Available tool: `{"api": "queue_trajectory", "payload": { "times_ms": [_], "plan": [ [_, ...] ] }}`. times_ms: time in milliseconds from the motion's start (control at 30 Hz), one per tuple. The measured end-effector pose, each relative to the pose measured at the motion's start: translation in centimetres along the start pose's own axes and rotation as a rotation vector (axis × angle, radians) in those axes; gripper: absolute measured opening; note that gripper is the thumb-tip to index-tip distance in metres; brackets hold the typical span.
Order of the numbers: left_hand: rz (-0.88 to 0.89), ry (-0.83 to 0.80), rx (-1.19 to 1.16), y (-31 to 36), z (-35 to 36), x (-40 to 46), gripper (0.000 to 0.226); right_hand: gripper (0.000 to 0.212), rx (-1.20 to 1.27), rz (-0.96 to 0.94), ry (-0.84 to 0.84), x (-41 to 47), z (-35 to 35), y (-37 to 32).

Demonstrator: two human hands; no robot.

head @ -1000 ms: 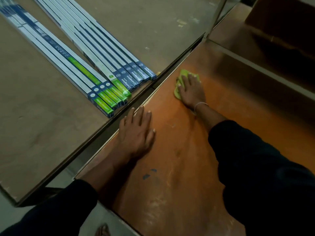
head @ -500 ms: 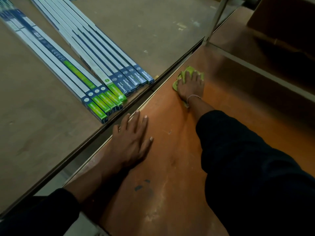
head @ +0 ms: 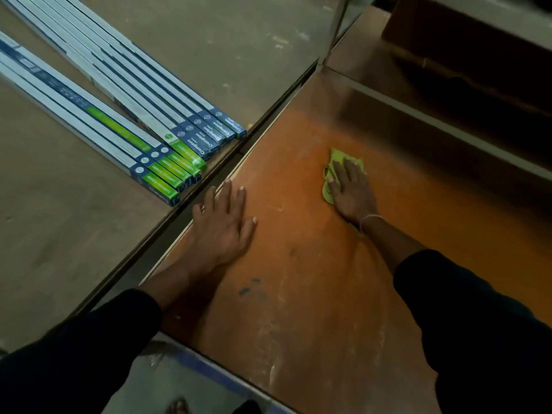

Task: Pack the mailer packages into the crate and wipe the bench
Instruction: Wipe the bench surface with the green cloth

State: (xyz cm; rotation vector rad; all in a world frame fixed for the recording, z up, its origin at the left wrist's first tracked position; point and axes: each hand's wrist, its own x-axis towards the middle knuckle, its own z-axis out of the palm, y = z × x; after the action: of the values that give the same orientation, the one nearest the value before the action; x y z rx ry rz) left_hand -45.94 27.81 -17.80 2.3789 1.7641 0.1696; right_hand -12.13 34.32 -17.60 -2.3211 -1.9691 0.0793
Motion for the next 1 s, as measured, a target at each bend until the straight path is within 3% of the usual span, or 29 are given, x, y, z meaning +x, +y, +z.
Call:
{"api": "queue_trajectory", "payload": {
  "times_ms": [133,167,267,333,467,600,767,1000],
  "plan": [
    [0.007,-0.027,-0.026,0.0,-0.4,-0.2,0.076,0.065,0.040,0.342,0.001,-3.4,-0.6,0.1],
    [0.008,-0.032,-0.029,0.0,-0.5,-0.2,0.076,0.065,0.039,0.333,-0.005,-4.4,-0.4,-1.1],
    [0.015,-0.050,-0.051,0.0,-0.8,-0.3,0.077,0.062,0.026,0.031,0.007,-8.6,-0.1,-4.1],
    [0.020,-0.043,-0.056,-0.1,-0.9,-0.5,0.077,0.061,0.018,-0.024,0.003,-11.2,0.0,-4.1],
    [0.025,-0.058,-0.068,-0.2,-1.1,-0.8,0.076,0.066,0.037,0.338,0.022,-13.8,0.0,-5.7],
    [0.076,-0.116,-0.048,-1.4,-1.5,-1.5,0.077,0.063,0.022,0.070,0.030,-18.0,0.8,-9.7],
    [0.242,-0.103,-0.060,-6.5,-1.2,-5.7,0.077,0.065,0.039,0.170,0.055,-23.0,0.7,-13.1],
    [0.274,-0.035,-0.122,-8.9,-1.0,-11.1,0.077,0.060,0.024,-0.125,0.027,-32.6,1.2,-19.9]
  ]
}}
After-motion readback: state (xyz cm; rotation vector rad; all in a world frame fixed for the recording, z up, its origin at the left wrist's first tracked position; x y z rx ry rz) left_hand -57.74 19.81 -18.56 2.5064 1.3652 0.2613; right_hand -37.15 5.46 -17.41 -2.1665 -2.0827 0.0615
